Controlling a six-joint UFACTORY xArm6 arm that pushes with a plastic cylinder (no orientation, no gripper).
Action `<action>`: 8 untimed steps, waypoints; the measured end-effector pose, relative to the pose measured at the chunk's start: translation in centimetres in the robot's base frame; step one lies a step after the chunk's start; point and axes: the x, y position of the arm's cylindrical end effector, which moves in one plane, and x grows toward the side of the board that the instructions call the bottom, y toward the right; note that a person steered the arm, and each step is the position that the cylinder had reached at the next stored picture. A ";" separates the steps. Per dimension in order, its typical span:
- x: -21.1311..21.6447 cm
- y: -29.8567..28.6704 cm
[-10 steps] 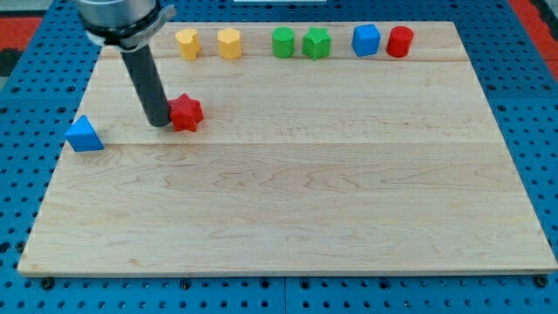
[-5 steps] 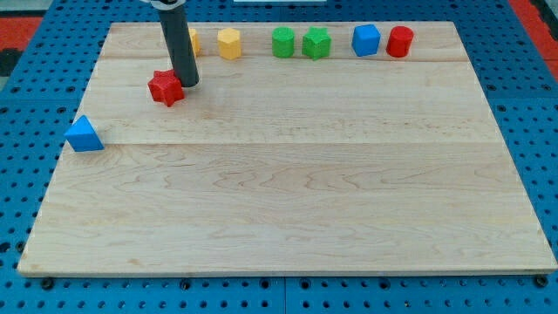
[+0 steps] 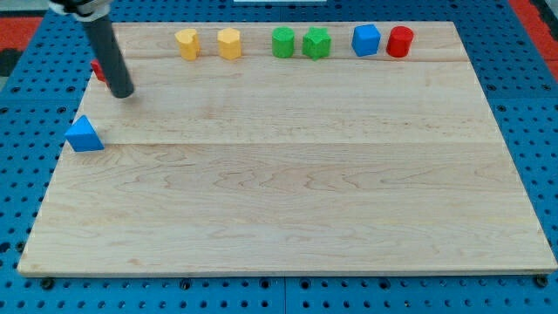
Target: Push the red star left to the yellow heart
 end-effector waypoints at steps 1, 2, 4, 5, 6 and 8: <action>-2.0 -4.4; -4.9 -2.2; -8.3 1.4; -8.6 2.9; -10.2 5.7; -14.4 7.8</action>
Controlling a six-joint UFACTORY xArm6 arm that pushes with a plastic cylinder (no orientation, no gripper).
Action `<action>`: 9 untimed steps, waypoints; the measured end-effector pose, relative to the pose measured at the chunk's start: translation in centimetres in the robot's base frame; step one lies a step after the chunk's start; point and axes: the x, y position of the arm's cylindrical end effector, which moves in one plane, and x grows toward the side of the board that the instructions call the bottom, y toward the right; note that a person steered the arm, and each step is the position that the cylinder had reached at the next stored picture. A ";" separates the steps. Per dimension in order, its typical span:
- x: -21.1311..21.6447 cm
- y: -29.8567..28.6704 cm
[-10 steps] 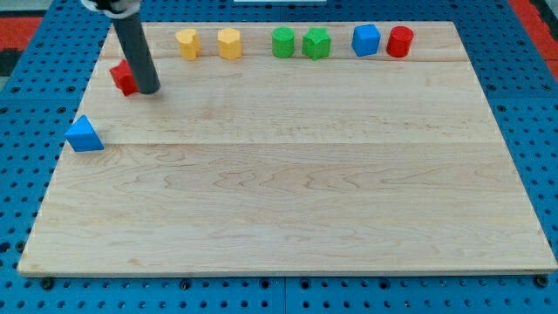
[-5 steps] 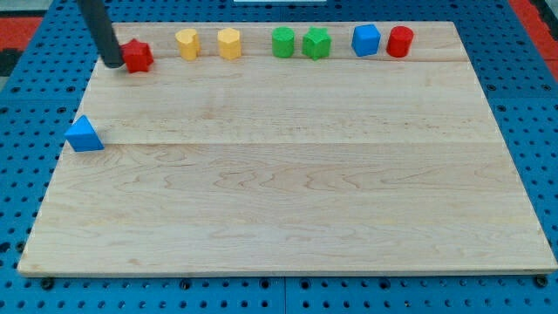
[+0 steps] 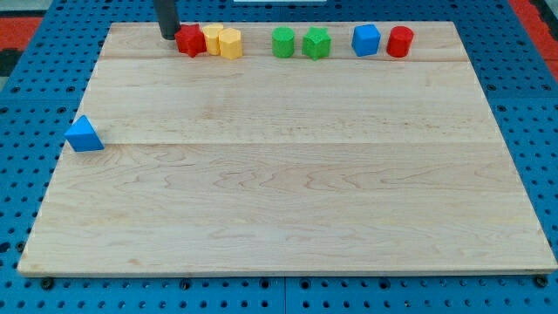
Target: Push the red star left to the yellow heart
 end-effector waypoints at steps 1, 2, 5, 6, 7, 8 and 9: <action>-1.2 0.3; -0.4 0.4; 1.6 2.9; 1.9 2.9; -0.3 1.6; 0.0 -2.5; 12.2 3.3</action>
